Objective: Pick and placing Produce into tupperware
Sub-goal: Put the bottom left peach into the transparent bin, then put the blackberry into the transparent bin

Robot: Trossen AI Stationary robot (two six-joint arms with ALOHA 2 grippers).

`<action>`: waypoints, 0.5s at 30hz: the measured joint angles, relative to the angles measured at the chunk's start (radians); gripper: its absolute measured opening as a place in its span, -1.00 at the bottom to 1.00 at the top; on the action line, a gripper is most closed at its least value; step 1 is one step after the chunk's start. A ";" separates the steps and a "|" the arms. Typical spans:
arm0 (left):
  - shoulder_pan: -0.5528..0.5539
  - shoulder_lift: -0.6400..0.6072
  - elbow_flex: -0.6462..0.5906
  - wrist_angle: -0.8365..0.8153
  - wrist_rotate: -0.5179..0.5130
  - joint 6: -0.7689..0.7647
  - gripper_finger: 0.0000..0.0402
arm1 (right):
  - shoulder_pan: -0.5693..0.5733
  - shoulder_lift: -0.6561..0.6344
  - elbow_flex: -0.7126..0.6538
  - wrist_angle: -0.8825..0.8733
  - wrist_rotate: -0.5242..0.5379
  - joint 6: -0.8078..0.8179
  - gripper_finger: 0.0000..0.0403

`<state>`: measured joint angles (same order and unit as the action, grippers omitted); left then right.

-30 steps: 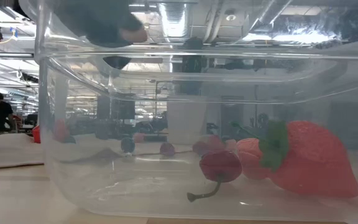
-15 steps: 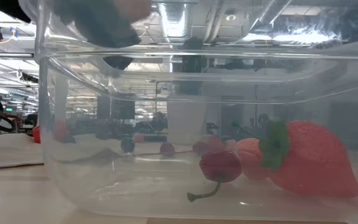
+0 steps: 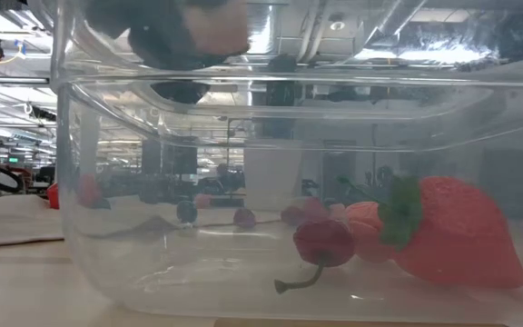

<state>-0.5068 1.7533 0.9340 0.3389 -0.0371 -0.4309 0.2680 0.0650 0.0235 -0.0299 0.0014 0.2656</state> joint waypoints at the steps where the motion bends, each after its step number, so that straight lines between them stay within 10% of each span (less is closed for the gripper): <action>1: 0.000 0.000 0.001 0.000 -0.011 0.000 -0.33 | 0.000 0.000 0.000 0.000 0.000 -0.001 0.27; 15: 0.002 -0.047 -0.001 -0.095 -0.061 0.079 0.02 | 0.000 0.000 0.000 0.000 0.001 0.005 0.27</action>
<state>-0.5049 1.7062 0.9325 0.2440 -0.0984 -0.3515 0.2680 0.0654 0.0231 -0.0299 0.0021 0.2705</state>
